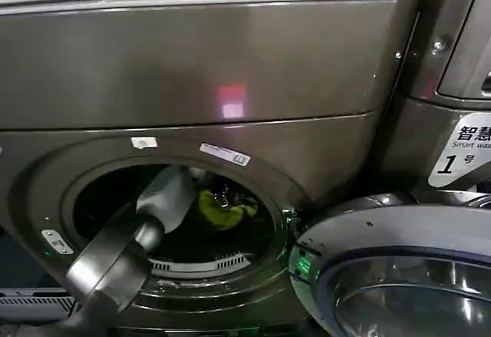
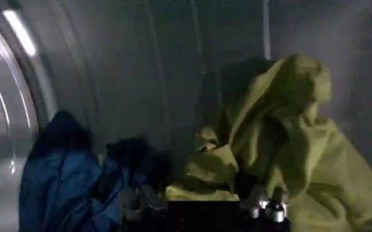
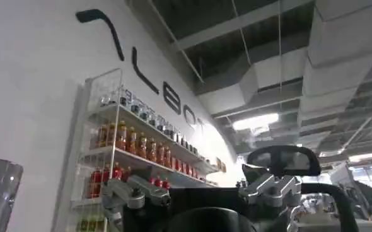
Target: Grasp the clothes from the dryer.
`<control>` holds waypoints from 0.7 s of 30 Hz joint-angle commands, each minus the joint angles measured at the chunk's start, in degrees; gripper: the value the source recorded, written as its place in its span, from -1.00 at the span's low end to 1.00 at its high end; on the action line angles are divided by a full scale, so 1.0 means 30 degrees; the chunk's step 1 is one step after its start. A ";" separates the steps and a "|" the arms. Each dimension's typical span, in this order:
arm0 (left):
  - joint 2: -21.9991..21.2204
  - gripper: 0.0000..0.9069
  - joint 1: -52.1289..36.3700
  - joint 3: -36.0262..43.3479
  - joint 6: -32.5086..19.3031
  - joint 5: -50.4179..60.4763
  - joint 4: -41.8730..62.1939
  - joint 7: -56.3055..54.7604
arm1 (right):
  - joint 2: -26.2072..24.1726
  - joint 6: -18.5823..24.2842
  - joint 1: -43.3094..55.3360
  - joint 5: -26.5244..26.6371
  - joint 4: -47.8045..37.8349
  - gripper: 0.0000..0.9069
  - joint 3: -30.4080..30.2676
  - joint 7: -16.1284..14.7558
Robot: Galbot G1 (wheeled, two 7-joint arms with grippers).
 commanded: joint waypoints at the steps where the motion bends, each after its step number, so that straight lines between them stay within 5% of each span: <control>1: -0.0094 -1.00 0.0010 0.0516 -0.0099 0.0458 0.0624 0.0483 | 0.0008 0.0009 -0.0028 0.0011 -0.0050 1.00 0.0004 -0.0002; 12: -0.0197 -1.00 -0.0050 -0.0093 0.0096 -0.0141 0.0090 0.0202 | 0.0046 0.0018 -0.0002 0.0007 -0.0125 1.00 0.0013 0.0002; 21: 0.0488 -1.00 0.1549 -0.5918 0.0988 -0.1815 -0.3536 -0.2429 | 0.0061 0.0013 0.0022 -0.0004 -0.0175 1.00 -0.0041 0.0009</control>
